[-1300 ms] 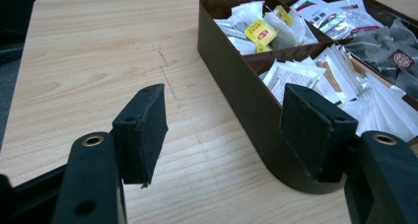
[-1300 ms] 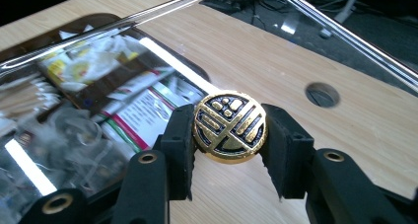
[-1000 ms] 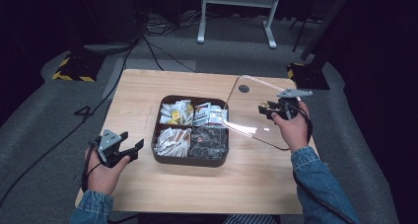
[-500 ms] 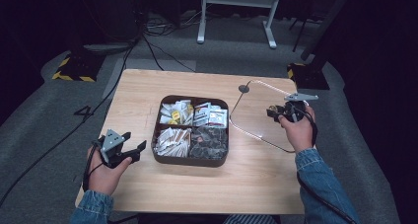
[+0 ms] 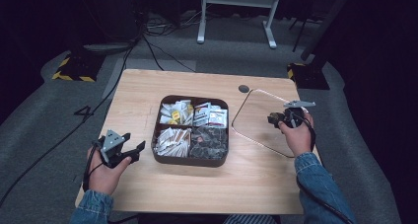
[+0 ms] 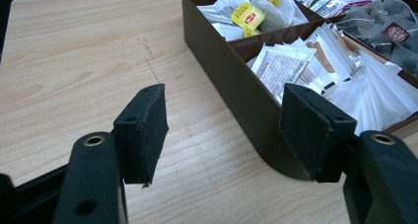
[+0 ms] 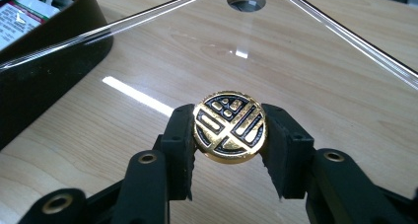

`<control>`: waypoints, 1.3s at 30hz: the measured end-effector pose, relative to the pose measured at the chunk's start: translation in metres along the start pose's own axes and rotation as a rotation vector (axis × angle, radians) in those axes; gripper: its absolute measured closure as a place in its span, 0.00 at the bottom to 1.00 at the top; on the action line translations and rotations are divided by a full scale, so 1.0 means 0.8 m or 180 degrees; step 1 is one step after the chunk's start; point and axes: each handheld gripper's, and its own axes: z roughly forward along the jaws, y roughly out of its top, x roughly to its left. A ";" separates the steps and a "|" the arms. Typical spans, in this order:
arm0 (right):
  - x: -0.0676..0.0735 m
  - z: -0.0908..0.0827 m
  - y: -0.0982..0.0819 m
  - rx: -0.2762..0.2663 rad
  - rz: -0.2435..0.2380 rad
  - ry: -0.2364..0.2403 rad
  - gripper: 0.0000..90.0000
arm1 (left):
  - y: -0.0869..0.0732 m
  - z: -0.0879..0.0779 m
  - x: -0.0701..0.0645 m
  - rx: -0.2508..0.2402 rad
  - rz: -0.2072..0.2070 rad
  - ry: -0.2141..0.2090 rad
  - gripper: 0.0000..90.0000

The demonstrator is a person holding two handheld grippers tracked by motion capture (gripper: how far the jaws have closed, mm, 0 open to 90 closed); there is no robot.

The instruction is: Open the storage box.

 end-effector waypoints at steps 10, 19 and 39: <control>0.002 0.021 -0.022 0.0089 0.0059 0.0021 0.65 | -0.003 0.000 0.004 0.0029 -0.0007 0.0065 0.39; 0.001 0.030 -0.035 0.0128 0.0091 0.0008 0.65 | -0.003 0.001 0.003 0.0042 0.0017 0.0063 0.39; -0.003 0.038 -0.050 0.0191 0.0124 -0.0028 0.64 | -0.003 0.001 0.003 0.0045 0.0035 0.0048 0.38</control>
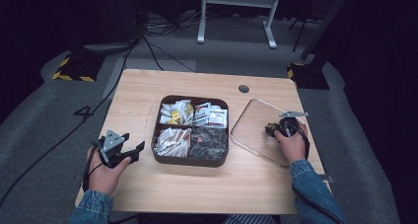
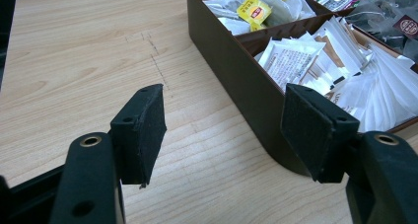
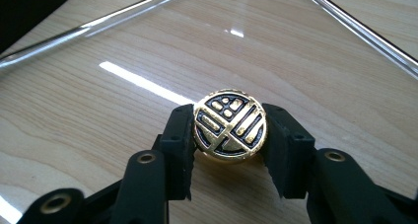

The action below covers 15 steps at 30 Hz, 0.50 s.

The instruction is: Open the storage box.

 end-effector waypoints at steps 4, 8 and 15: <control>0.003 -0.005 0.003 -0.0193 0.0072 -0.0007 0.49 | 0.000 0.000 -0.001 -0.0004 -0.0018 -0.0003 0.38; 0.007 -0.014 0.004 -0.0368 0.0087 -0.0025 0.44 | 0.001 0.000 -0.001 -0.0013 -0.0012 -0.0004 0.38; 0.031 -0.049 -0.010 -0.0643 -0.0074 0.0101 0.44 | 0.001 0.000 -0.003 -0.0007 -0.0001 -0.0010 0.38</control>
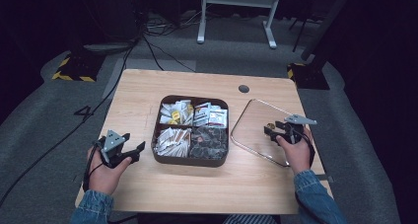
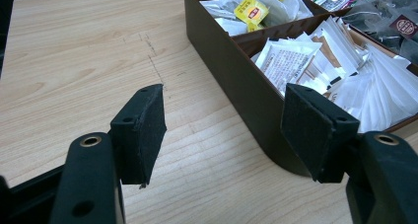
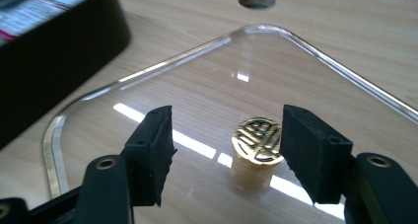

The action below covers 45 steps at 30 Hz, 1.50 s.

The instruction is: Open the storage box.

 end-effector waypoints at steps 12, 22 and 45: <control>0.073 -0.018 -0.044 0.0237 -0.0225 0.0649 0.52 | 0.008 -0.001 -0.002 -0.0001 -0.0008 -0.0116 0.38; 0.137 -0.004 -0.061 0.0457 -0.0673 0.1058 0.54 | 0.014 0.000 0.000 0.0064 -0.0024 -0.0245 0.38; 0.150 0.002 -0.062 0.0434 -0.0912 0.1053 0.45 | 0.032 -0.008 -0.010 0.0030 -0.0010 -0.0291 0.39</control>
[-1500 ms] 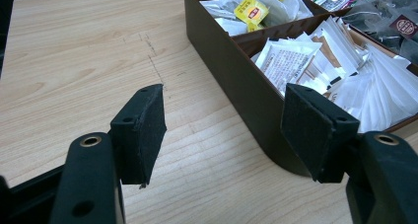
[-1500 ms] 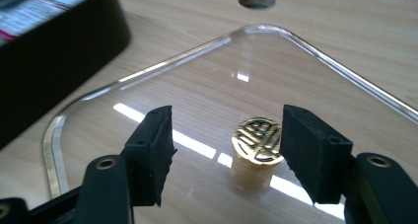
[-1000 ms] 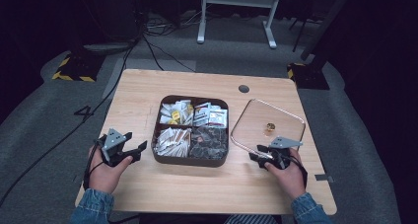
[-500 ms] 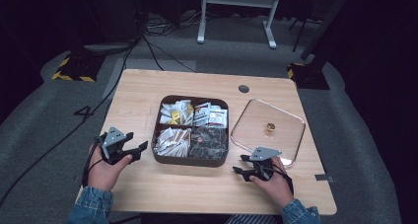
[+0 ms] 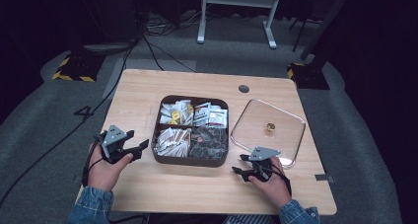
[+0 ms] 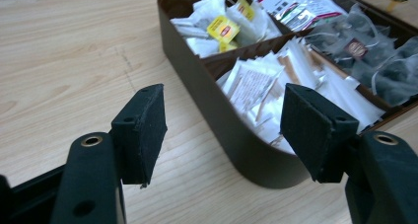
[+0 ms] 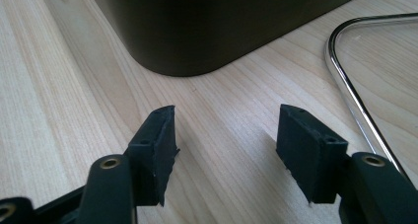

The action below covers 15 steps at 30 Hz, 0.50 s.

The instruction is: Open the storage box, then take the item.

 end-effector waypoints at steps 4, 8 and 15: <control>0.000 0.000 0.000 -0.0001 0.0000 0.0001 0.45 | 0.010 0.005 -0.007 -0.0048 0.0024 -0.0045 0.40; 0.000 0.000 0.000 -0.0002 0.0001 -0.0001 0.45 | 0.023 0.019 -0.016 -0.0091 0.0033 -0.0069 0.41; 0.000 0.000 0.000 -0.0003 -0.0001 -0.0001 0.45 | 0.030 0.053 -0.032 0.0044 0.0190 -0.0199 0.46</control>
